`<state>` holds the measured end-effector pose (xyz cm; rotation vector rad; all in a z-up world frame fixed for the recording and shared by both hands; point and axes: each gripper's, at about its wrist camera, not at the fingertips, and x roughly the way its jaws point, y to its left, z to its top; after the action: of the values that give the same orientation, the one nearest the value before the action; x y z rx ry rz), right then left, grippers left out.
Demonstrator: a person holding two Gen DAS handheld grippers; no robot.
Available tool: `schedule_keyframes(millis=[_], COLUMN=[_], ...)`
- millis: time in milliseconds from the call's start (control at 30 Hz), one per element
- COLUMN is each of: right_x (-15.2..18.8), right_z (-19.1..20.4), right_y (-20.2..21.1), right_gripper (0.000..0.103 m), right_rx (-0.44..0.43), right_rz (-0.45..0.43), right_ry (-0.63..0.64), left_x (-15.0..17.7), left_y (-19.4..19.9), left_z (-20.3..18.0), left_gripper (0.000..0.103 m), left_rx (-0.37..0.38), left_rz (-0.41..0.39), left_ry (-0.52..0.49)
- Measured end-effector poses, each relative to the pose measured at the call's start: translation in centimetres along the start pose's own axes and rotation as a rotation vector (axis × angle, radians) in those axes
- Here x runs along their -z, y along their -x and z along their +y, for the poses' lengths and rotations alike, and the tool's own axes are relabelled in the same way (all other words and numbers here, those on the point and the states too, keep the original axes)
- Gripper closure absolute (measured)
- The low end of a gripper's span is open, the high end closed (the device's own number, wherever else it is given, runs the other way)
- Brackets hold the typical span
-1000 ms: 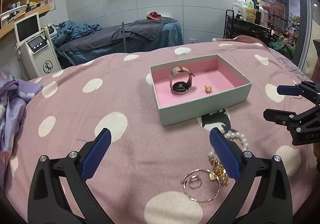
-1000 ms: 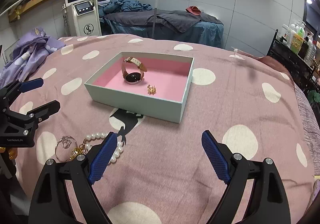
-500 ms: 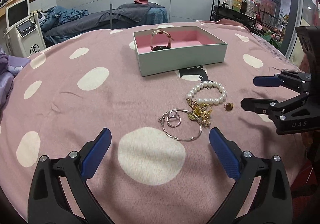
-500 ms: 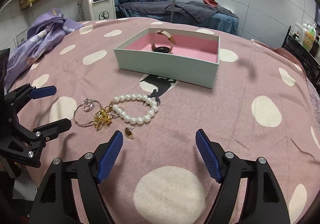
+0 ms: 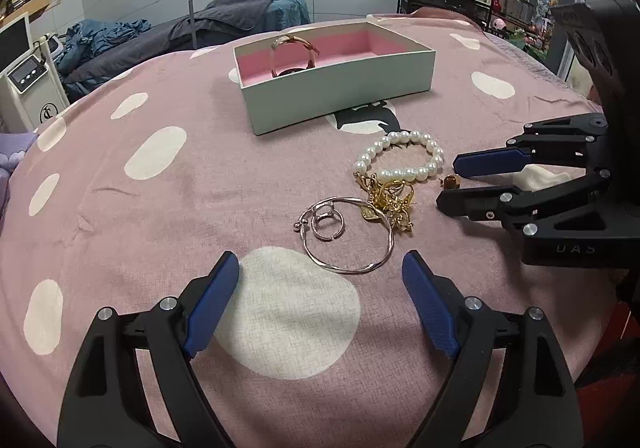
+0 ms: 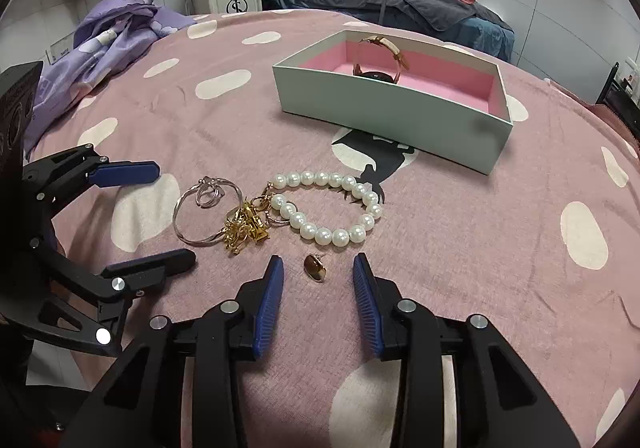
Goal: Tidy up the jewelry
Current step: 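Move both tools back toward the remaining jewelry, then grasp the silver hoop earrings with the left tool while the right tool grasps a small earring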
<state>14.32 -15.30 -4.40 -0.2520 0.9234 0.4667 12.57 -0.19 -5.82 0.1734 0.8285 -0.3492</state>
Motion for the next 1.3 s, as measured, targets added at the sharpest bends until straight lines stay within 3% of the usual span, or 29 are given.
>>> schedule_keyframes(millis=[267,533,1300], right_x=[-0.2,-0.1,0.5], right_z=[-0.2,-0.2,-0.9], right_y=[-0.2,-0.1,2.2], right_gripper=[0.089,0.094,0.094], right_rx=[-0.02,-0.03,-0.093], right_rz=[-0.005,-0.012,-0.06], right_ry=[-0.01,-0.019,-0.052], left_x=[-1.0,-1.0,-0.9], left_y=[-1.7,-1.5,1.6], left_z=[0.1,-0.3,0.5], left_gripper=[0.021,0.052,0.052], left_rx=[0.03,0.076,0.096], left_rz=[0.004,-0.02,-0.084], left_ry=[-0.031,-0.042,0.026])
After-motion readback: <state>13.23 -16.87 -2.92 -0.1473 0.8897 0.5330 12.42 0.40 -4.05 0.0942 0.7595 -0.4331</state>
